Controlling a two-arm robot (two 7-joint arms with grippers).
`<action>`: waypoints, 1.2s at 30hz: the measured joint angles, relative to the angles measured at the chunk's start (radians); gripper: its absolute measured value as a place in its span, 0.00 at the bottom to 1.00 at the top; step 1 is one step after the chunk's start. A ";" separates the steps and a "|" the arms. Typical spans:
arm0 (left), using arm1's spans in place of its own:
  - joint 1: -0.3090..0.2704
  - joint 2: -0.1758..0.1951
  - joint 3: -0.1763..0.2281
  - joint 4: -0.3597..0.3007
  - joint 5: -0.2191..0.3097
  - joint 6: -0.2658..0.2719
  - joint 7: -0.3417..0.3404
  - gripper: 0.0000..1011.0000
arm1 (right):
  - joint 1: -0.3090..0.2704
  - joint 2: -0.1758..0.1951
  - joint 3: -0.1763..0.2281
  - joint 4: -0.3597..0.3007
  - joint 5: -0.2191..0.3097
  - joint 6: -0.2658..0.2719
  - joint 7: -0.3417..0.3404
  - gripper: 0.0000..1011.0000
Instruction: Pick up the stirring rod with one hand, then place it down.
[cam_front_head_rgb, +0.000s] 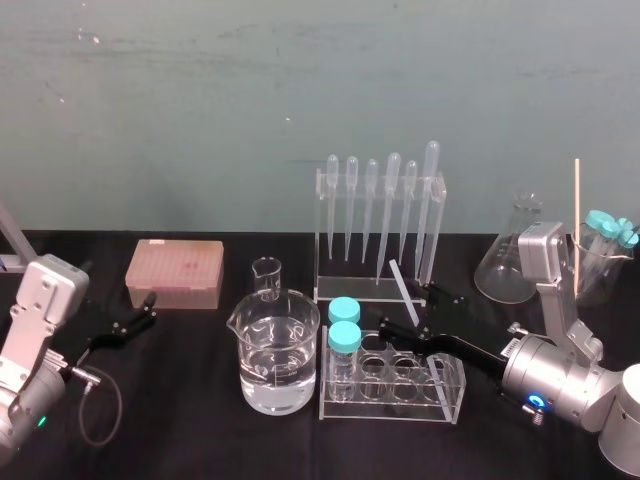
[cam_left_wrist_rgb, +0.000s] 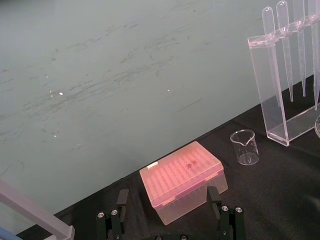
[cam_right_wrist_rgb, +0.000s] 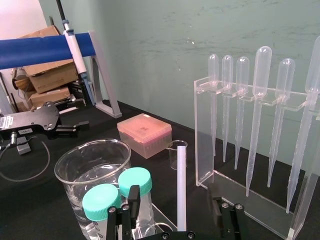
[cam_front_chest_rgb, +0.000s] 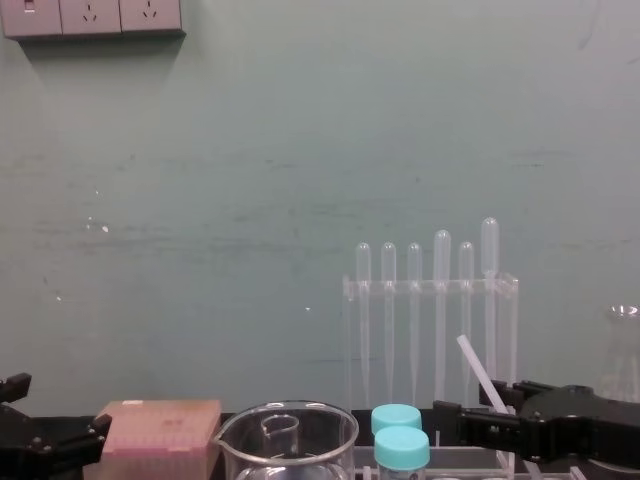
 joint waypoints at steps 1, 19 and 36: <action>0.000 0.000 0.000 0.000 0.000 0.000 0.000 0.99 | 0.000 0.000 0.000 0.000 0.000 0.000 0.000 0.84; 0.000 0.000 0.000 0.000 0.000 0.000 0.000 0.99 | 0.000 0.000 0.000 0.000 0.002 0.000 0.003 0.29; 0.000 0.000 0.000 0.000 0.000 0.000 0.000 0.99 | 0.000 0.000 0.000 0.000 0.003 0.000 0.003 0.07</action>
